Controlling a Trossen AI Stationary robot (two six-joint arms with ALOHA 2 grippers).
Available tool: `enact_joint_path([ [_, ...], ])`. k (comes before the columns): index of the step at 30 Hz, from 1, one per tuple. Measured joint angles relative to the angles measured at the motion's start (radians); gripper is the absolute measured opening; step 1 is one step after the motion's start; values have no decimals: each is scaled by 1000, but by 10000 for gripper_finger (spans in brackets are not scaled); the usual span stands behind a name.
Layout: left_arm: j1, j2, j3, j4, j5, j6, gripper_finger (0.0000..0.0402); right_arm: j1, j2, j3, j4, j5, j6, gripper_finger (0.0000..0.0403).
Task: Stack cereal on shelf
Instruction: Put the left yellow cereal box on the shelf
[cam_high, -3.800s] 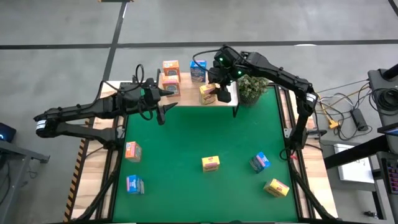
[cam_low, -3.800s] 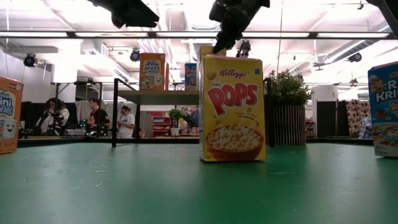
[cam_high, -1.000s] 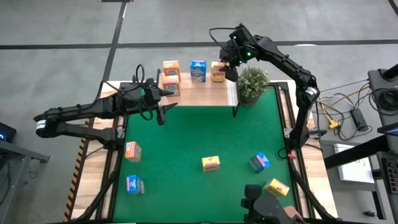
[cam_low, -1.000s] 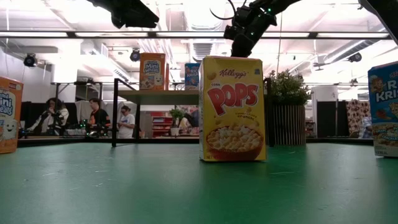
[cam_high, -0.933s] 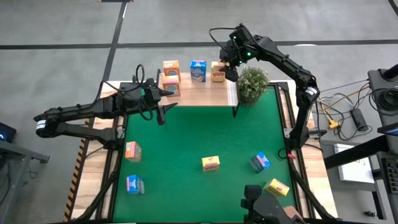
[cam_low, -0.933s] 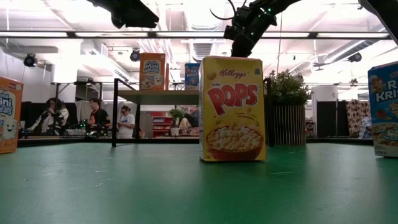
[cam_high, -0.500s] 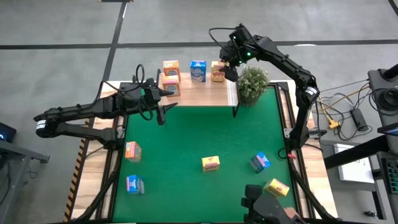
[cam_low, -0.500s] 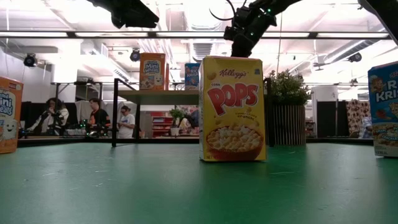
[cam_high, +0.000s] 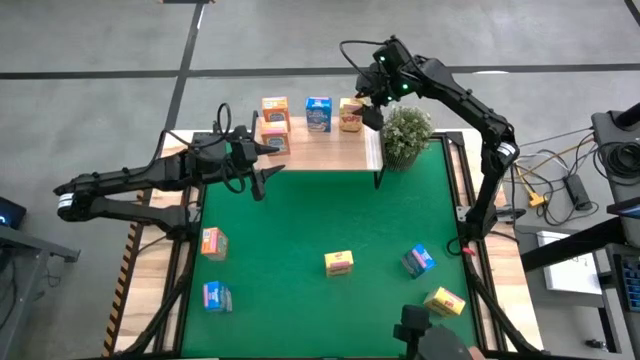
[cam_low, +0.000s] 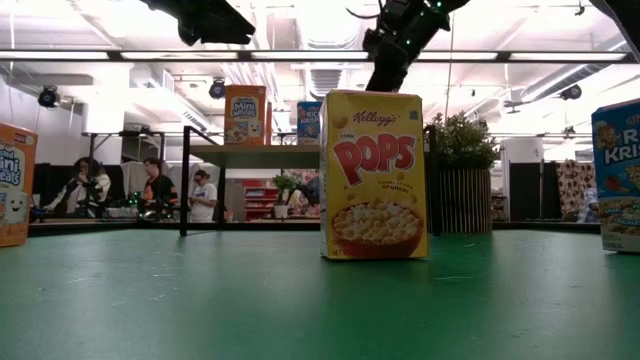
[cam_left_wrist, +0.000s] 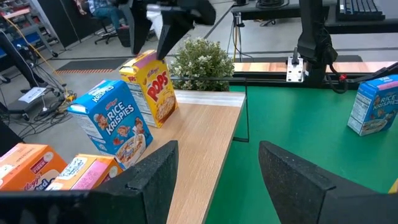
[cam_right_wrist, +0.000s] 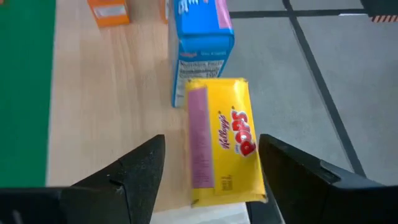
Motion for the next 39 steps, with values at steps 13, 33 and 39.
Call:
enact_joint_path([
  [13, -6, -10, 164, -174, 0, -94, 206, 160, -139, 0, -81, -6, 179, 208],
  [33, -391, 61, 179, -279, -75, -359, 206, 617, -285, -342, -25, -1, 410, 136],
  [39, -482, 118, 179, -267, -123, -382, 206, 771, -303, -489, 135, 18, 515, 132],
])
